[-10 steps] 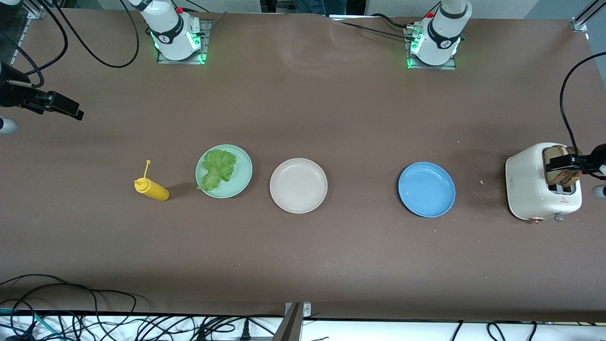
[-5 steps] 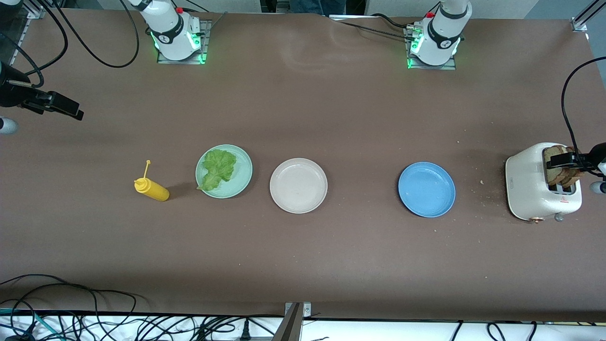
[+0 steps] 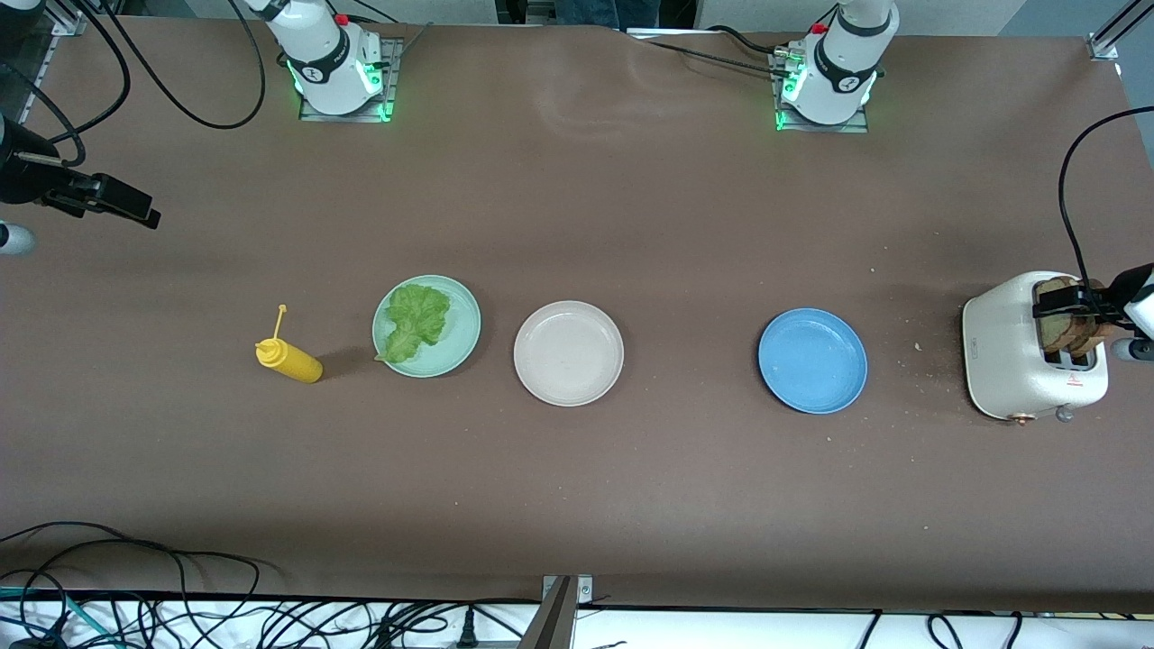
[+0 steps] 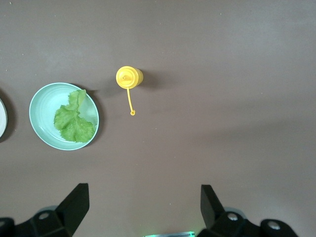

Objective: Make sandwich on beige plate with both arms
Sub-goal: 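Lower the left gripper onto a bread slice in the toaster, then grasp the bread slice with the left gripper and lift it out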

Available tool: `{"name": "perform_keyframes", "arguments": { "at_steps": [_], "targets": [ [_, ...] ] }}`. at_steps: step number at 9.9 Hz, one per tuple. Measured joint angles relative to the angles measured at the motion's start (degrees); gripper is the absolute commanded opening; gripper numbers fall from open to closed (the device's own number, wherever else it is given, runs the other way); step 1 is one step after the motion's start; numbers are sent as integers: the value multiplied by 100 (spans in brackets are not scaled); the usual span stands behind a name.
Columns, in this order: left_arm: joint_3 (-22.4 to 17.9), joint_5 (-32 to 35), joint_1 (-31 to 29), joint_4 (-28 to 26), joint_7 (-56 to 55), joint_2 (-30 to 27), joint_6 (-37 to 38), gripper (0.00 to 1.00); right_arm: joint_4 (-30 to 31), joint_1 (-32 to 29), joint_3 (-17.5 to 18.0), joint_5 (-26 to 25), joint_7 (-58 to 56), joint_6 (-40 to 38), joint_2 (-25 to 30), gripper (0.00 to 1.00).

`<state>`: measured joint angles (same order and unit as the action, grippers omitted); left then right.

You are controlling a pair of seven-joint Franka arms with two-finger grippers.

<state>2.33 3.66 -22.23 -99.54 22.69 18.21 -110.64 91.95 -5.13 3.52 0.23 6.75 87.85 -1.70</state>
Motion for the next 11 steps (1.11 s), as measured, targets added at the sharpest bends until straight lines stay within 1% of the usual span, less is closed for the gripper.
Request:
{"name": "perform_keyframes", "arguments": {
  "at_steps": [2, 3, 4, 6, 7, 8, 11],
  "targets": [
    [0, 0, -139, -271, 118, -153, -175, 69, 29, 1, 11, 0, 0, 0, 18, 100],
    [0, 0, -210, -335, 146, -209, -190, 56, 33, 1, 12, 0, -1, 0, 19, 100],
    [2, 0, -266, -404, 161, -266, -201, 46, 35, 1, 13, 0, -3, 0, 19, 100],
    [7, 0, -311, -516, 165, -364, -233, 21, 42, 1, 19, 1, -6, 0, 21, 100],
    [7, 0, -319, -560, 165, -376, -271, 7, 51, 1, 19, 1, -6, 0, 22, 100],
    [7, -9, -320, -602, 165, -375, -306, 0, 58, 1, 19, 1, -6, 0, 22, 100],
    [13, -18, -320, -629, 165, -377, -315, 0, 62, 1, 20, 1, -8, 0, 23, 100]
  ]
}}
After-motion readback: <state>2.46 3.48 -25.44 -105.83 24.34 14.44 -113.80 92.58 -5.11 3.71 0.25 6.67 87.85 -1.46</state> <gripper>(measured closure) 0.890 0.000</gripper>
